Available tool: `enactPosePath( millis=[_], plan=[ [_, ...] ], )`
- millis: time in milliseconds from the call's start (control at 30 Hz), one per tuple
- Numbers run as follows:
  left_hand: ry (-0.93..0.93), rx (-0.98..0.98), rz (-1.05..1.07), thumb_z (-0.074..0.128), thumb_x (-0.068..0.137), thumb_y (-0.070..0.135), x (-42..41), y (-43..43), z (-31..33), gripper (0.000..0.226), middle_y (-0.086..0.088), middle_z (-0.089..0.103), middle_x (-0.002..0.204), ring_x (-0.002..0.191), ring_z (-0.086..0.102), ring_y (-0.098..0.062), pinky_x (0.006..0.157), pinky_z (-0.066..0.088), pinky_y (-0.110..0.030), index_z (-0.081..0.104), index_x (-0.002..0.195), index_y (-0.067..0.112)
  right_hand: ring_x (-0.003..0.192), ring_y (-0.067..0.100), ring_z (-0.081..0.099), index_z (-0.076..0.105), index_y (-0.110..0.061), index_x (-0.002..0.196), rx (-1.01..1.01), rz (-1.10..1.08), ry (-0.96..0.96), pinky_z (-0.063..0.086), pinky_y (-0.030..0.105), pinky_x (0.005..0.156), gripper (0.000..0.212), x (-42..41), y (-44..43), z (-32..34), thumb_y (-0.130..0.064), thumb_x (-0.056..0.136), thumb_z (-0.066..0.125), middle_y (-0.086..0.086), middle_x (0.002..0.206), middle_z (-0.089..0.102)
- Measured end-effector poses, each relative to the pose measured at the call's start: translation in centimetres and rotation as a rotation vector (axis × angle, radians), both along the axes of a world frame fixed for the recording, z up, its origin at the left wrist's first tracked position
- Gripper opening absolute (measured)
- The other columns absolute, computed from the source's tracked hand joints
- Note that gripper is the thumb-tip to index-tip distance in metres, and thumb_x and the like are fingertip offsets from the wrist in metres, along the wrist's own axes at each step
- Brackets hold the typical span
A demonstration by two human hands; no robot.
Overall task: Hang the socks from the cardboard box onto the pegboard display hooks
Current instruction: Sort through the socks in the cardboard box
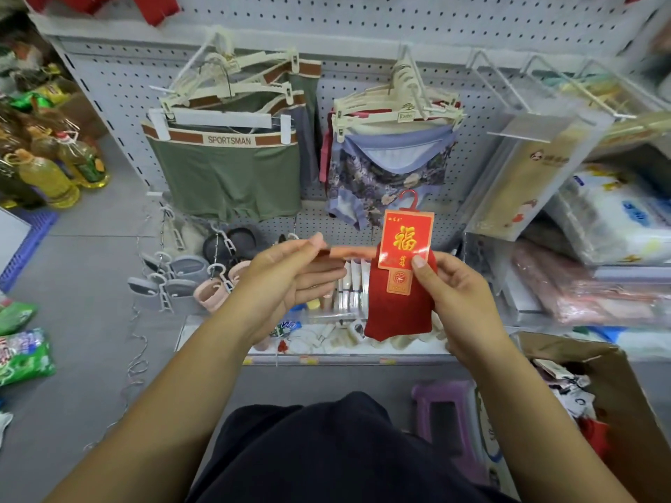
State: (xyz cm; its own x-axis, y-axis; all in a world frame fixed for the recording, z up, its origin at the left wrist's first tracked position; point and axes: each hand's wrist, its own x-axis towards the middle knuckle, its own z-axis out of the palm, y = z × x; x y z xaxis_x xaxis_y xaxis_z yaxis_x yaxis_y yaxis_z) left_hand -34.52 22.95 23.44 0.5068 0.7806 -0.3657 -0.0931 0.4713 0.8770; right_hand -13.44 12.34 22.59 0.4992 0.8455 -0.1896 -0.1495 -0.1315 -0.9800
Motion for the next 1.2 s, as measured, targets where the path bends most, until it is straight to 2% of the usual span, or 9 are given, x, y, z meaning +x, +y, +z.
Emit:
enactPosePath(
  millis=[133,200,267,333,467,633,833,1033,1200],
  plan=[
    [0.003,0.043,-0.012,0.069,0.087,0.026,0.1,0.5,0.4,0.045,-0.017,0.076,0.111,0.104,0.075,-0.026,0.084,0.062,-0.031,0.061,0.125,0.004,0.084,0.011,0.076,0.071,-0.012,0.112,0.025,0.006,-0.013,0.055,0.017,0.063,0.019,0.5,0.3,0.8,-0.024,0.098,0.063,0.006,0.101,0.079],
    [0.164,0.141,0.073,0.071,0.090,0.030,0.2,1.0,0.4,0.036,-0.008,0.079,0.088,0.076,0.076,-0.015,0.063,0.059,-0.022,0.068,0.117,0.007,0.092,0.017,0.076,0.072,-0.014,0.113,0.031,0.010,-0.015,0.057,0.022,0.070,0.020,0.6,0.7,1.1,-0.026,0.098,0.064,0.005,0.103,0.079],
    [0.287,0.224,0.146,0.074,0.089,0.037,0.4,1.7,0.7,0.030,0.000,0.069,0.063,0.047,0.057,-0.005,0.051,0.044,-0.018,0.077,0.103,0.011,0.094,0.019,0.076,0.072,-0.014,0.113,0.036,0.015,-0.017,0.059,0.025,0.074,0.021,0.6,1.3,1.3,-0.026,0.098,0.064,0.005,0.104,0.079],
    [0.280,0.228,0.201,0.075,0.089,0.035,0.8,2.2,1.3,0.024,0.001,0.064,0.061,0.039,0.049,0.001,0.045,0.040,-0.013,0.079,0.100,0.014,0.094,0.019,0.076,0.071,-0.013,0.114,0.041,0.023,-0.036,0.059,0.025,0.073,0.022,0.6,2.0,1.7,-0.026,0.098,0.065,0.005,0.103,0.079],
    [0.231,0.236,0.228,0.077,0.088,0.030,1.2,3.7,2.9,0.016,0.004,0.079,0.078,0.065,0.072,-0.003,0.075,0.058,-0.026,0.079,0.096,0.016,0.086,0.017,0.077,0.070,-0.012,0.111,0.060,0.011,-0.089,0.058,0.028,0.071,0.021,1.3,4.0,3.0,-0.029,0.098,0.066,0.004,0.096,0.080],
    [0.141,0.170,0.210,0.068,0.096,0.036,1.9,6.0,5.1,0.019,-0.004,0.080,0.088,0.075,0.076,-0.016,0.077,0.061,-0.037,0.074,0.100,0.018,0.075,0.017,0.074,0.065,-0.004,0.111,0.063,0.036,-0.126,0.059,0.032,0.062,0.031,2.2,6.1,5.2,-0.033,0.099,0.063,0.005,0.089,0.079],
    [0.052,0.097,0.103,0.059,0.101,0.041,4.3,6.2,7.1,0.026,-0.006,0.080,0.095,0.081,0.078,-0.020,0.068,0.063,-0.037,0.074,0.107,0.020,0.094,0.033,0.074,0.068,-0.008,0.110,0.081,0.024,-0.090,0.058,0.055,0.091,0.028,3.3,6.6,7.1,-0.033,0.099,0.064,0.015,0.102,0.078],
    [0.012,0.061,0.027,0.062,0.099,0.040,8.7,7.2,9.8,0.028,-0.008,0.080,0.095,0.080,0.078,-0.020,0.063,0.062,-0.034,0.074,0.108,0.017,0.094,0.029,0.075,0.072,-0.016,0.105,0.147,-0.094,-0.118,0.061,0.045,0.085,0.019,7.2,5.9,9.7,-0.033,0.098,0.065,0.011,0.102,0.078],
    [-0.038,0.118,-0.086,0.064,0.096,0.011,13.8,8.7,12.6,0.019,-0.008,0.079,0.093,0.079,0.076,-0.019,0.066,0.064,-0.033,0.072,0.112,0.014,0.093,0.023,0.076,0.072,-0.017,0.107,0.230,-0.187,-0.206,0.060,0.034,0.079,0.018,11.9,5.6,12.9,-0.031,0.099,0.063,0.008,0.100,0.079]
  ],
)
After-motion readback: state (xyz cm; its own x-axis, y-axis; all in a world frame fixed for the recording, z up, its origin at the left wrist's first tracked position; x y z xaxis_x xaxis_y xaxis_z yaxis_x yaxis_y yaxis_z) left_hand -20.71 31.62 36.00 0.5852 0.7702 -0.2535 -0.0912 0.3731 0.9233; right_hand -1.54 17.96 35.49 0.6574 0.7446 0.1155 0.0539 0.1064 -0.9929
